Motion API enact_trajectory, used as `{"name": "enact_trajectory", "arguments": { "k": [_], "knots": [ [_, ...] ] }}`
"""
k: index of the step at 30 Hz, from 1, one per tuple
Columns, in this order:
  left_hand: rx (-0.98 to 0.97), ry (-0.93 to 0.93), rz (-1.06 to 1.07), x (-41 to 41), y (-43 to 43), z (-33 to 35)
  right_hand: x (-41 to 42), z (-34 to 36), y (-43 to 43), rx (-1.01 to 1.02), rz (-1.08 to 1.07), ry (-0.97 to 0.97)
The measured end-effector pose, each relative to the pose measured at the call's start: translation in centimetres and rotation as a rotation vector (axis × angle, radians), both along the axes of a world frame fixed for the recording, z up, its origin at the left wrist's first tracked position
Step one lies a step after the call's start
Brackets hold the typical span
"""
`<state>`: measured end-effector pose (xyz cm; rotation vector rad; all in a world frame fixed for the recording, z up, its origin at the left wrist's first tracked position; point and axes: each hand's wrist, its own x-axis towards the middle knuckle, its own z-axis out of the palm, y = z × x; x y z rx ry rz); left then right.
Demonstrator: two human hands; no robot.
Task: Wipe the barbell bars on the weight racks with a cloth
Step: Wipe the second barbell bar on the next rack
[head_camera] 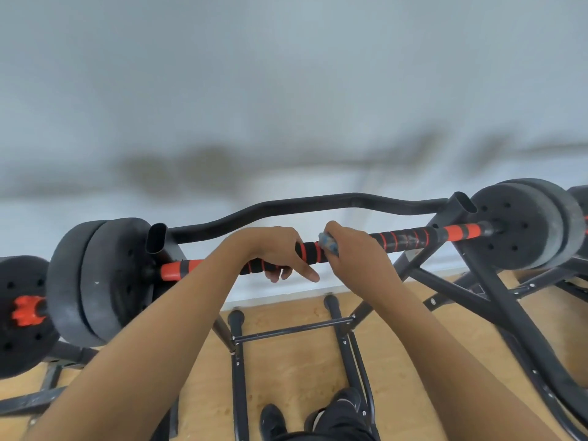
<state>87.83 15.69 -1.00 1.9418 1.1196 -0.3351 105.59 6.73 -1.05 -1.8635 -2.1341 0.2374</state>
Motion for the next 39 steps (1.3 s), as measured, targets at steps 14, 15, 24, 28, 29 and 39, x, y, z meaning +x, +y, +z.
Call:
{"name": "enact_trajectory", "arguments": {
  "k": [14, 15, 24, 28, 29, 39],
  "knots": [
    [0.411, 0.039, -0.066, -0.4, -1.6, -1.8, 1.4, -2.1, -1.9, -0.043, 0.072, 0.024],
    [0.288, 0.0, -0.043, -0.5, -1.1, -1.6, 1.5, -2.1, -2.1, -0.044, 0.072, 0.036],
    [0.06, 0.003, -0.073, -0.6, 0.6, -1.2, 0.4, 0.4, 1.0, 0.037, 0.051, 0.041],
    [-0.151, -0.013, -0.044, -0.6, 1.4, -0.4, 0.9, -1.2, -1.1, 0.03, 0.076, 0.063],
    [-0.187, -0.026, -0.039, -0.7, 1.4, -0.2, 1.2, -1.5, -1.5, 0.022, 0.074, 0.087],
    [0.872, 0.083, -0.144, -1.2, -3.9, -2.2, 1.1, 0.9, 0.7, 0.019, -0.052, 0.252]
  ]
}}
